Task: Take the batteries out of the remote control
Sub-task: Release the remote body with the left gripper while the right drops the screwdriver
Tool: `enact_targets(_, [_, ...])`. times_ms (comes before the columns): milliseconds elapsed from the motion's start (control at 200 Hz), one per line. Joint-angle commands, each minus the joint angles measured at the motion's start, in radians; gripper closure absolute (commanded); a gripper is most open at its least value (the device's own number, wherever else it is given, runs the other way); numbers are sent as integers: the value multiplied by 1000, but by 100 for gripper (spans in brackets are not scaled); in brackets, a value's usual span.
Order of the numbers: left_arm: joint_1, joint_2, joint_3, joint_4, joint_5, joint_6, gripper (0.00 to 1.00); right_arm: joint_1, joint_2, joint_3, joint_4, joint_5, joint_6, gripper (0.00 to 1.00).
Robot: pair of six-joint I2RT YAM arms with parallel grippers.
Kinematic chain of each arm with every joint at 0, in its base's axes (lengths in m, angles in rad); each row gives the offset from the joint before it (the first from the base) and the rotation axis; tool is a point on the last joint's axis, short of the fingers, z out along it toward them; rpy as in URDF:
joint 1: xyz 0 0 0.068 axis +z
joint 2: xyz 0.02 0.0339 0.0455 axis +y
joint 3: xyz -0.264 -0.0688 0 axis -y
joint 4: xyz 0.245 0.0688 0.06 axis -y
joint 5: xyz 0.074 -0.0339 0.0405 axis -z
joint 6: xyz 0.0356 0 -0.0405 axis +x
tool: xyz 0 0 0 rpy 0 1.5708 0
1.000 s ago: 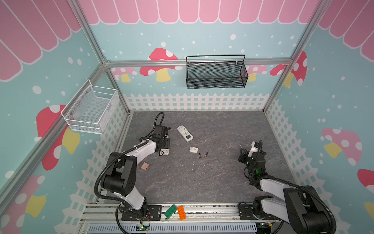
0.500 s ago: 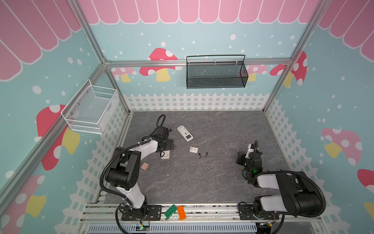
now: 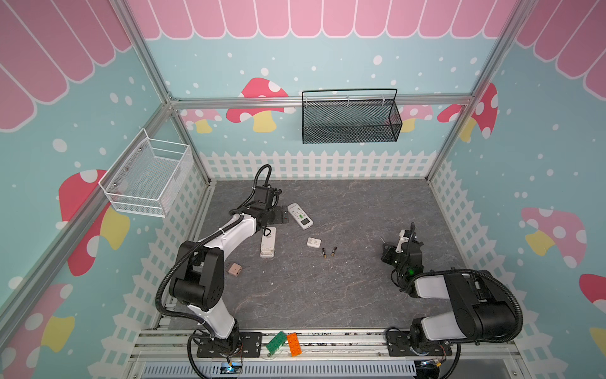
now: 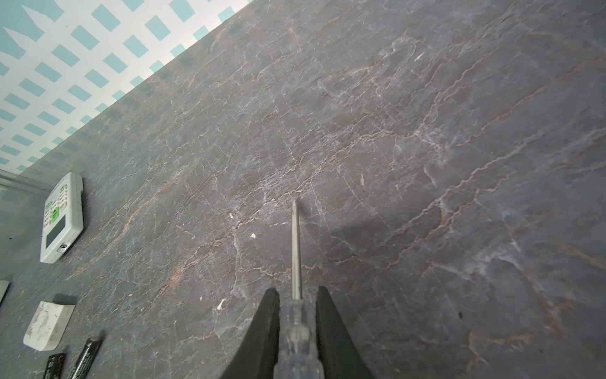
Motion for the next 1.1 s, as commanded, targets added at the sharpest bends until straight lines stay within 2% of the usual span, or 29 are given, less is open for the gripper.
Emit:
enact_targets(0, [-25,7,32,-38,2,-1,1,-7,16,42,-61,-12,-9,76])
enact_targets(175, [-44,13,36,-46,9,-16,1,-7,30,76,-115,-13,-16,75])
enact_targets(345, [-37,16,40,-75,48,-116,1,-6,38,89,-129,-17,-22,72])
enact_targets(540, [-52,22,27,-69,75,-171,1,-6,47,104,-138,-31,-27,71])
enact_targets(771, [-98,49,46,-74,57,-186,1,-6,-62,154,-256,-60,-60,66])
enact_targets(846, [-115,67,72,-103,20,-201,0,-6,-135,161,-317,-68,-54,58])
enact_targets(926, [-139,98,105,-132,-28,-250,1,-6,-226,160,-384,-59,-67,39])
enact_targets(966, [-141,116,119,-146,-71,-312,1,-6,-268,162,-428,-40,-73,28])
enact_targets(996, [-175,129,131,-155,-98,-354,1,-7,-301,165,-474,-19,-73,13])
enact_targets(1046, [-195,153,158,-168,-107,-390,0,-7,-366,171,-548,16,-66,2])
enact_targets(1096, [-218,179,190,-189,-123,-409,1,-7,-430,173,-600,28,-70,1])
